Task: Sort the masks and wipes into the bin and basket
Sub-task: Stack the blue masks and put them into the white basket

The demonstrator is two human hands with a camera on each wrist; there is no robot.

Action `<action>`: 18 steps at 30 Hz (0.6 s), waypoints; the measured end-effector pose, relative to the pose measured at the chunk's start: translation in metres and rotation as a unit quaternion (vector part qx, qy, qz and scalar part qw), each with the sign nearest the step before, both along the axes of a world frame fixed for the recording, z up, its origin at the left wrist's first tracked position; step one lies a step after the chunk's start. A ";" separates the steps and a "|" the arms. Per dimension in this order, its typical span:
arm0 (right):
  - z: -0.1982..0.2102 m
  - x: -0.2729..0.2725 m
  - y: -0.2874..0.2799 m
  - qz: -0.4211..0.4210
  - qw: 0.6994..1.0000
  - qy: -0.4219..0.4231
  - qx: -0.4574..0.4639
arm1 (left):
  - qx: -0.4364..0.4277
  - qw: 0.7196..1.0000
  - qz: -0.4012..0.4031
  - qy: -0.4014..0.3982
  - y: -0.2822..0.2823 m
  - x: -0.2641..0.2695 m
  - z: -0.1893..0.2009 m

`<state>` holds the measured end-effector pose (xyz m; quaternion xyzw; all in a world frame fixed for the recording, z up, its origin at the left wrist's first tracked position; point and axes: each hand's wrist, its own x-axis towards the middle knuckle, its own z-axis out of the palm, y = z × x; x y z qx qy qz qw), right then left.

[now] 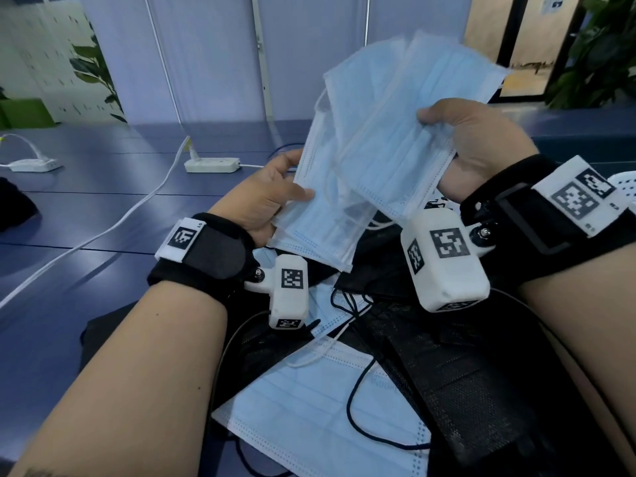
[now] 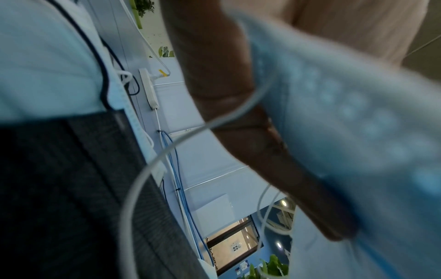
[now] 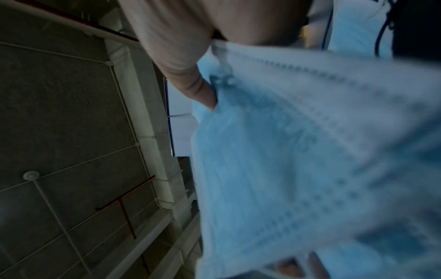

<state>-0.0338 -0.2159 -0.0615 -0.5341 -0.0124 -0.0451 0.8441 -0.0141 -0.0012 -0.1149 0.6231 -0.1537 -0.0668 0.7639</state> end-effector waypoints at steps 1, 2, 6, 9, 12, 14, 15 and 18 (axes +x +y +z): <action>0.001 0.001 0.001 -0.008 1.000 -0.016 0.024 | 0.008 1.000 0.003 0.000 -0.001 0.000 0.000; 0.003 -0.001 0.002 -0.012 0.999 -0.023 0.032 | 0.005 1.000 0.008 0.002 -0.001 -0.001 0.000; 0.003 -0.004 0.006 0.000 0.999 -0.010 0.030 | -0.063 0.997 0.043 0.031 0.000 0.000 0.001; -0.004 -0.004 0.011 0.026 0.999 0.019 -0.007 | -0.125 0.990 0.039 0.043 -0.002 -0.003 0.003; -0.014 0.000 0.018 0.023 0.996 0.062 -0.053 | -0.166 0.985 0.019 0.041 -0.007 -0.007 0.007; -0.018 0.002 0.020 0.018 0.995 0.073 -0.059 | -0.168 0.985 0.020 0.043 -0.010 -0.007 0.009; -0.020 0.003 0.021 0.014 0.995 0.079 -0.066 | -0.164 0.985 0.020 0.047 -0.011 -0.007 0.010; -0.023 0.006 0.020 -0.002 0.992 0.088 -0.086 | -0.132 0.989 0.014 0.061 -0.014 -0.007 0.012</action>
